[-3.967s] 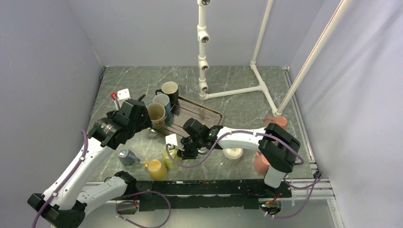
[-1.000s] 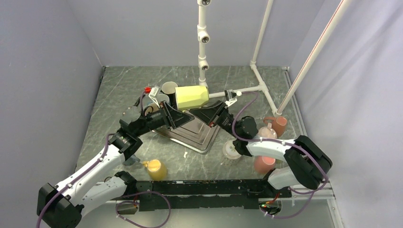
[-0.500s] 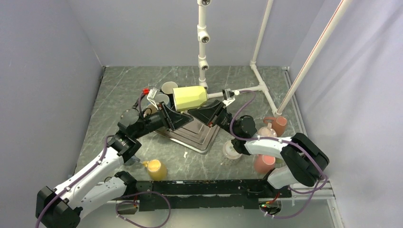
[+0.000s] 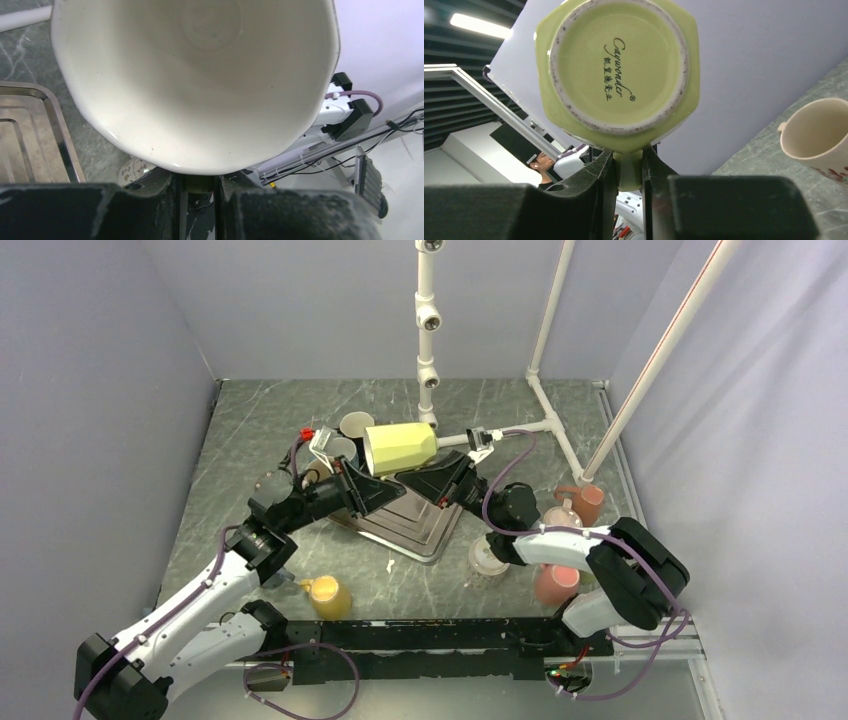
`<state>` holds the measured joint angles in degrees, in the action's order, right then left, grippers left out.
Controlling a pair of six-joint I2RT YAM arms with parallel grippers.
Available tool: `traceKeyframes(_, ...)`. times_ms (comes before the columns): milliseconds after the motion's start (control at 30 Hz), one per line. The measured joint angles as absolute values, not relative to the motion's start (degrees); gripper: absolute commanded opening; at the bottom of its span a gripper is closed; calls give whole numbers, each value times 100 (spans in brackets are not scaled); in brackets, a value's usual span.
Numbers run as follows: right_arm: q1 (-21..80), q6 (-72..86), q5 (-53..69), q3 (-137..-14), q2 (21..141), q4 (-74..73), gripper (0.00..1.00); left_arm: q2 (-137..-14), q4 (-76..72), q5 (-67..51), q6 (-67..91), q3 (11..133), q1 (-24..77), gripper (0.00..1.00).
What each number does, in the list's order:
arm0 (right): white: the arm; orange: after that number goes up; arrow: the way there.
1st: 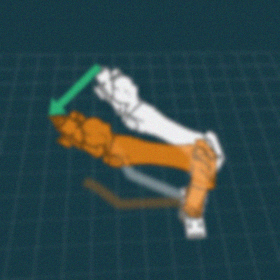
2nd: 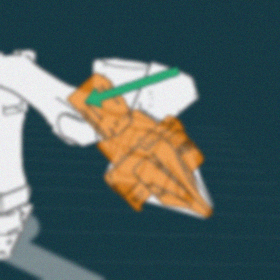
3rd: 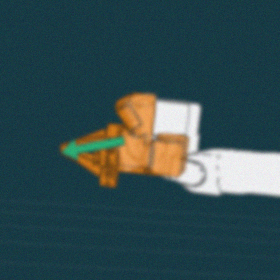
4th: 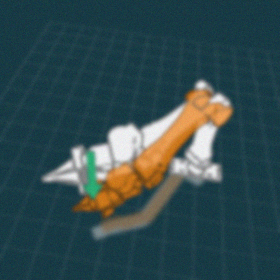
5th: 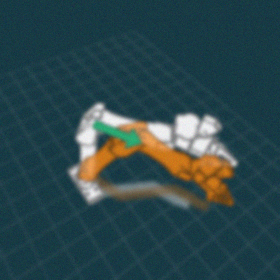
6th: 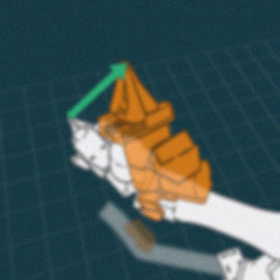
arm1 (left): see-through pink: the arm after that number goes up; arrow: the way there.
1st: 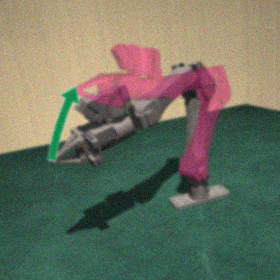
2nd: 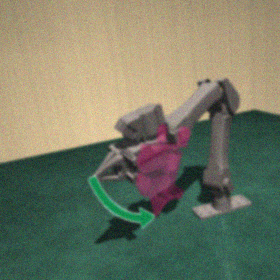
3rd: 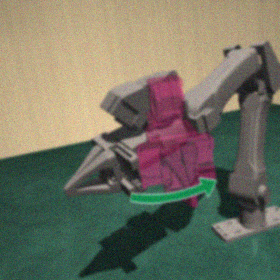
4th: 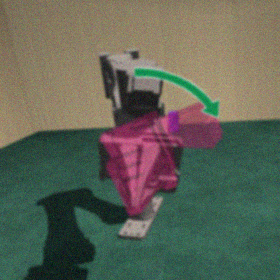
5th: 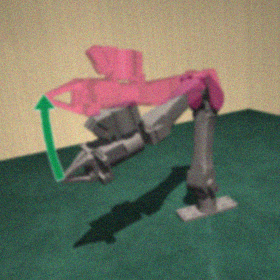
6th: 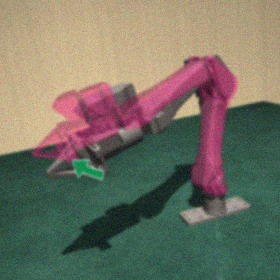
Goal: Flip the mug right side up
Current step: Turn over the cup at the center of the board, then place the cup on the tray.
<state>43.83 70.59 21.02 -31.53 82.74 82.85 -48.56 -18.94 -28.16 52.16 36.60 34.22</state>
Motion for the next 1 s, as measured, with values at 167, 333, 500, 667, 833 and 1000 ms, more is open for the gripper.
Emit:
traceKeyframes(167, 4219, 6958, 2025, -2825, 8200, 8320, 52, -4744, -1184, -2611, 4803, 3706, 3448, 3)
traceKeyframes(333, 4005, 6775, 1772, -2399, 8079, 8215, 58, -4797, 56, -2307, 4292, 4093, 3444, 3)
traceKeyframes(500, 3863, 6477, 1448, -1942, 7732, 7861, 59, -5297, 1352, -2056, 3706, 4974, 3444, 3)
traceKeyframes(667, 3778, 6128, 867, -1835, 6908, 6285, 57, -6005, 2523, -1634, 3205, 5846, 3448, 3)
traceKeyframes(833, 3763, 5398, 82, -2366, 6243, 4263, 57, -6600, 3680, -1249, 2775, 6528, 3461, 3)
traceKeyframes(1000, 3758, 4613, -685, -3087, 6016, 2851, 57, -7157, 4637, -1072, 2311, 6943, 3483, 3)
